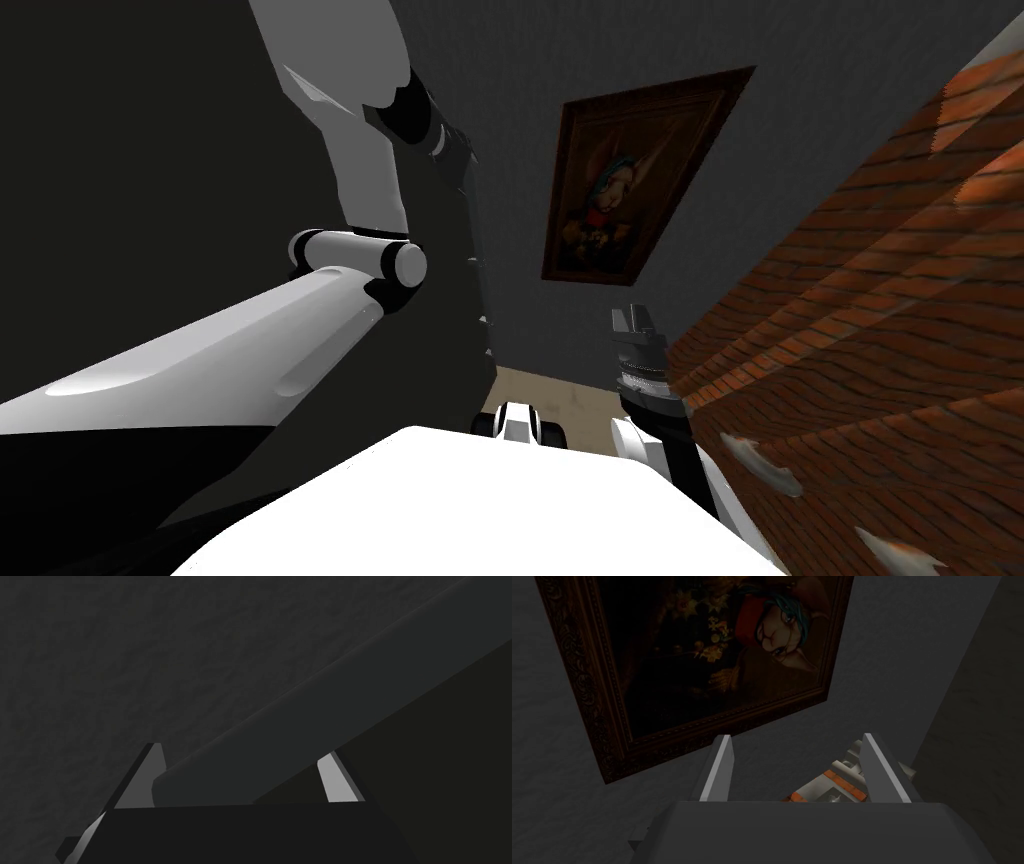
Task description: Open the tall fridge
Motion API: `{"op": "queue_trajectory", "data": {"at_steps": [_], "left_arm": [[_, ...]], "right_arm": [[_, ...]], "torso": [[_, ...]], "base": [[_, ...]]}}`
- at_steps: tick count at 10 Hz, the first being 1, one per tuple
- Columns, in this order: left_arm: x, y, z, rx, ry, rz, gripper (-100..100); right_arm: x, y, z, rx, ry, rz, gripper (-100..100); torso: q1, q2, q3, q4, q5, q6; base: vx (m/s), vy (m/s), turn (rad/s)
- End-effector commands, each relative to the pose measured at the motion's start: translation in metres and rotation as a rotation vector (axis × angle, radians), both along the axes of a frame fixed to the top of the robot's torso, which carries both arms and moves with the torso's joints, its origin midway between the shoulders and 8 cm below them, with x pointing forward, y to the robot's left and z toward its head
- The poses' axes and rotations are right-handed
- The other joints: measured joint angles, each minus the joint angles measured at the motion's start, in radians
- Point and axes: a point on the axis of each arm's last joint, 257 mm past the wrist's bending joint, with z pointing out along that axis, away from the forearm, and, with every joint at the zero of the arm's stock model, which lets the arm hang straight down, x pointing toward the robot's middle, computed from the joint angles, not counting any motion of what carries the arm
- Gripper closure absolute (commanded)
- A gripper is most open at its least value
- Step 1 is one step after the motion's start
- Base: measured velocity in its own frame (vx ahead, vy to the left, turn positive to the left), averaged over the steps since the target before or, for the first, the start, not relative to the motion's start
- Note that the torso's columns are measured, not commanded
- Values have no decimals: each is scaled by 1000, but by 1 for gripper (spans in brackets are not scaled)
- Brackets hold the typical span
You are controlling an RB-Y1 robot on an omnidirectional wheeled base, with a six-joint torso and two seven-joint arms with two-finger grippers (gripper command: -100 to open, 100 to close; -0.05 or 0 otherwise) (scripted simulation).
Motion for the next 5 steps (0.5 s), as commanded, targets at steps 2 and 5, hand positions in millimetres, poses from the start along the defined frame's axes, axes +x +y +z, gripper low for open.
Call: {"op": "queue_trajectory", "data": {"at_steps": [2,5], "left_arm": [[-10,-40,0,-2,2,-100,100],[-23,-75,0,-5,1,-194,100]], "right_arm": [[0,0,0,0,0,0,0],[0,0,0,0,0,0,0]], "torso": [[6,-3,-3,-2,2,-1],[-5,0,2,-2,-1,2]], "base": [[-197,-58,-138],[-192,-73,-151]]}}
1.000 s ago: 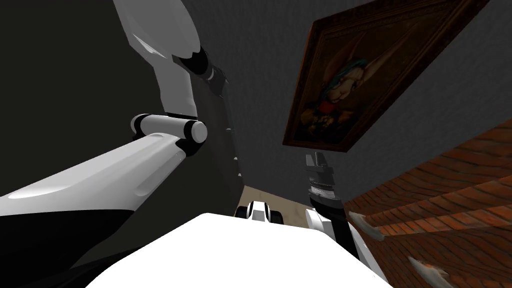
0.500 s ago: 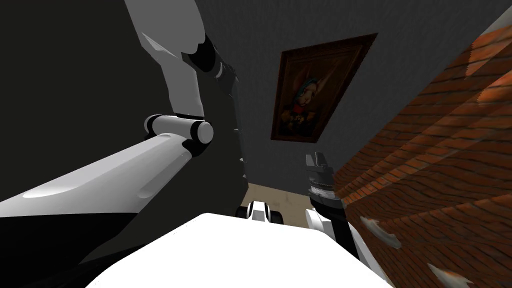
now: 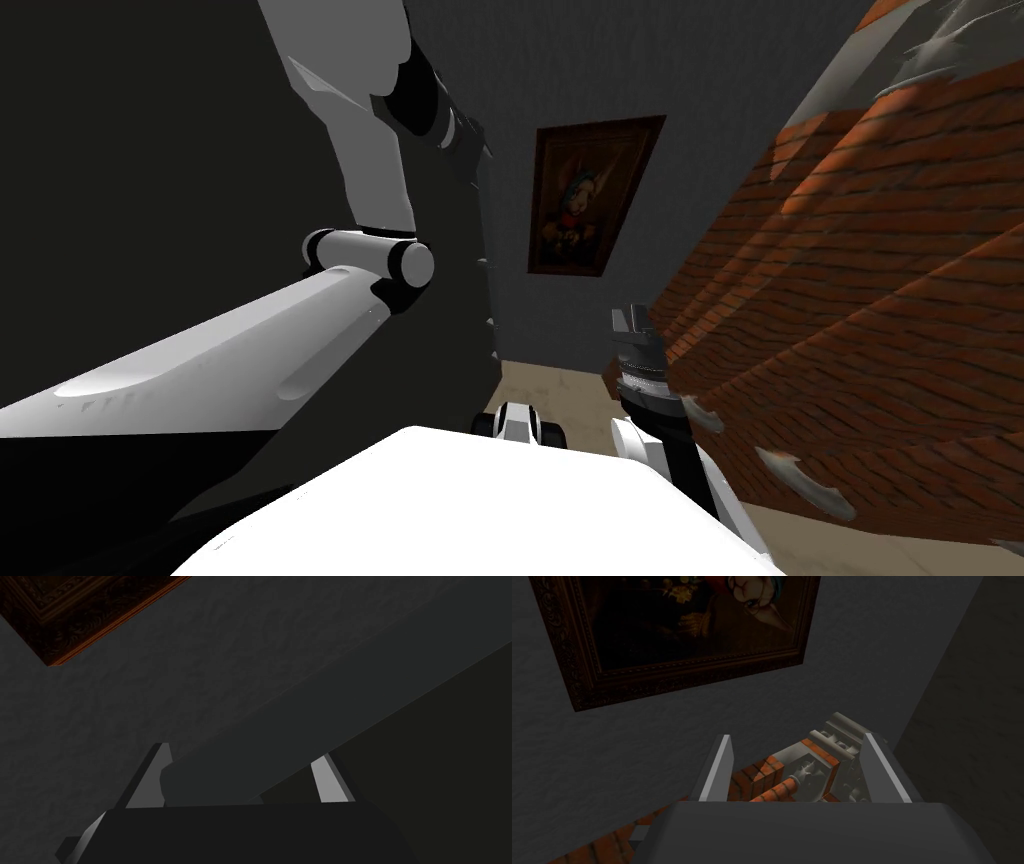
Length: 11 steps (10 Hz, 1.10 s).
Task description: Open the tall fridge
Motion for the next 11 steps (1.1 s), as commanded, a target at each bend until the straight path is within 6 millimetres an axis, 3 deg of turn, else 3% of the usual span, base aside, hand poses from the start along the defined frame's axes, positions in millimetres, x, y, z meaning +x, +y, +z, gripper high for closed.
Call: {"op": "queue_trajectory", "data": {"at_steps": [1,2,4,6,7,8,9,11], "left_arm": [[-11,-35,-7,-1,15,-93,100],[-16,-46,-7,-2,14,-124,100],[-16,-46,-7,-2,14,-124,100],[-27,-68,-7,-2,14,-186,100],[-27,-68,-7,-2,14,-186,100],[-29,-54,9,-4,-19,-158,100],[-39,-74,7,-5,-16,-220,100],[-45,-85,7,-5,-15,-254,100]], "right_arm": [[0,0,0,0,0,0,0],[0,0,0,0,0,0,0],[0,0,0,0,0,0,0],[0,0,0,0,0,0,0],[0,0,0,0,0,0,0],[0,0,0,0,0,0,0],[0,0,0,0,0,0,0],[0,0,0,0,0,0,0]], "torso": [[0,1,1,-2,0,2],[-2,4,4,-2,-1,3],[-4,3,3,-1,-2,3],[-8,4,4,-1,-5,6],[-8,9,6,1,-4,7],[-8,9,8,-1,-4,5],[-6,6,5,3,-4,2],[-7,10,7,4,-4,3]], "base": [[-197,-59,-125],[-183,-56,-121],[-80,-47,-21],[-109,-4,-26],[-132,-45,-64],[-55,-32,-4],[-155,-11,-87],[-190,-30,-148]]}}
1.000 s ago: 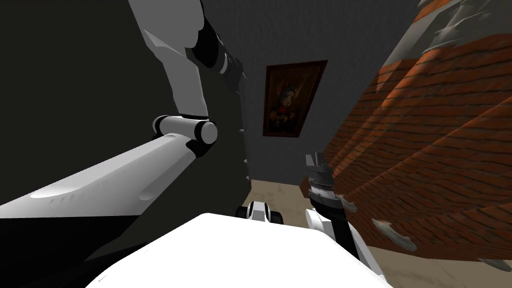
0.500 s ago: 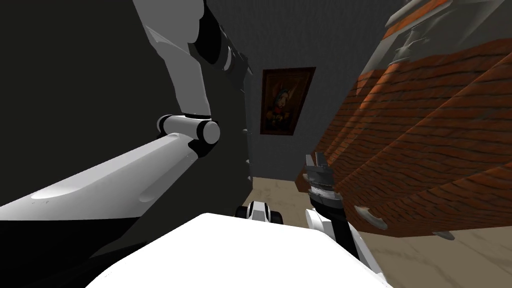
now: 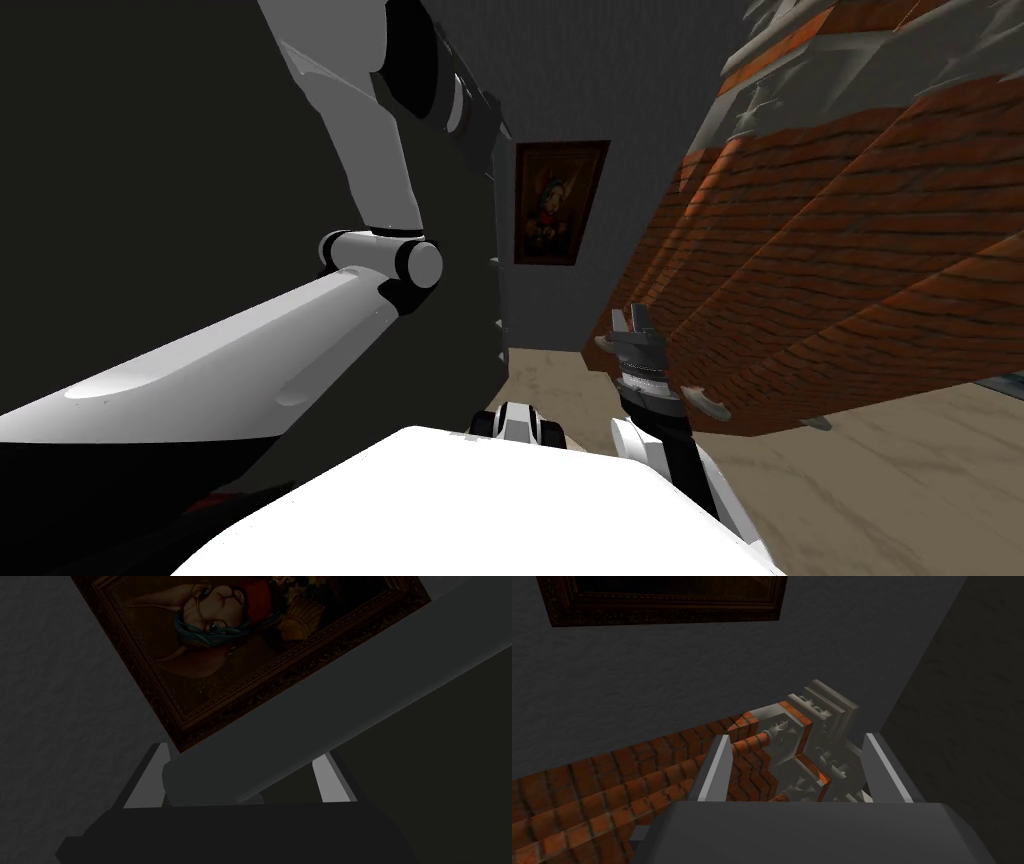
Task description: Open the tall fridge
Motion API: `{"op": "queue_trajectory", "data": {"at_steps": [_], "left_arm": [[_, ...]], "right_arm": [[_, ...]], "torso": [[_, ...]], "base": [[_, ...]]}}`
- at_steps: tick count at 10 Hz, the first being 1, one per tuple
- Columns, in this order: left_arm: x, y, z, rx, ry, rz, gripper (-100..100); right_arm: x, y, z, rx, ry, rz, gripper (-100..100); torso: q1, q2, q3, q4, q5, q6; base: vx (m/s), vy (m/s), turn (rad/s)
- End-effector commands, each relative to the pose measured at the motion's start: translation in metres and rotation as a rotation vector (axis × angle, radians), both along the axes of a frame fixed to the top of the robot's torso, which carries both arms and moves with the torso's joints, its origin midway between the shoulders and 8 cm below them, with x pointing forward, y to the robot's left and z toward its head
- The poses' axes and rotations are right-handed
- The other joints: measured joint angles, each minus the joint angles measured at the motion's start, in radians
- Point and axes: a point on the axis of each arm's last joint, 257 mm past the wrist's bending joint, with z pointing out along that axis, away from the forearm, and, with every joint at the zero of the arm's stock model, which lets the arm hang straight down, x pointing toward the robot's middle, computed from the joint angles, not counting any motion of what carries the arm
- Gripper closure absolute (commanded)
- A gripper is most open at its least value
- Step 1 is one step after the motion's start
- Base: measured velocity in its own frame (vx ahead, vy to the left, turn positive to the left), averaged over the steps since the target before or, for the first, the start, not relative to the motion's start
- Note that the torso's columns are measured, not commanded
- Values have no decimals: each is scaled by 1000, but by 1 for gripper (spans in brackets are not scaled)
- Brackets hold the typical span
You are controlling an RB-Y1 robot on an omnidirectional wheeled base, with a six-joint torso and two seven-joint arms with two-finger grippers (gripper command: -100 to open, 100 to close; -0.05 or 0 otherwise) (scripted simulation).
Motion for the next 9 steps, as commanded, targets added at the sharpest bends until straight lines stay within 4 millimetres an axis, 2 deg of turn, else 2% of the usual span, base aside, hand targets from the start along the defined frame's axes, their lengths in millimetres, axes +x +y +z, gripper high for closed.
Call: {"op": "queue_trajectory", "data": {"at_steps": [1,2,3,5,8,9], "left_arm": [[-14,-34,-5,4,14,-92,100],[-21,-45,-5,5,15,-126,100],[-21,-45,-5,5,15,-126,100],[-35,-66,-6,7,16,-192,100],[-42,-76,-7,9,17,-226,100],[-50,-55,16,-8,-14,-195,-100]], "right_arm": [[0,0,0,0,0,0,0],[0,0,0,0,0,0,0],[0,0,0,0,0,0,0],[0,0,0,0,0,0,0],[0,0,0,0,0,0,0],[0,0,0,0,0,0,0]], "torso": [[-2,0,0,1,-1,0],[-3,1,1,1,-2,1],[-3,2,1,2,-3,3],[-7,1,3,0,-4,2],[-5,7,7,1,-3,3],[-6,5,8,0,-2,1]], "base": [[-196,-36,-79],[-218,-2,-88],[-156,-19,-94],[-139,-17,-56],[-161,-4,-50],[-21,-21,31]]}}
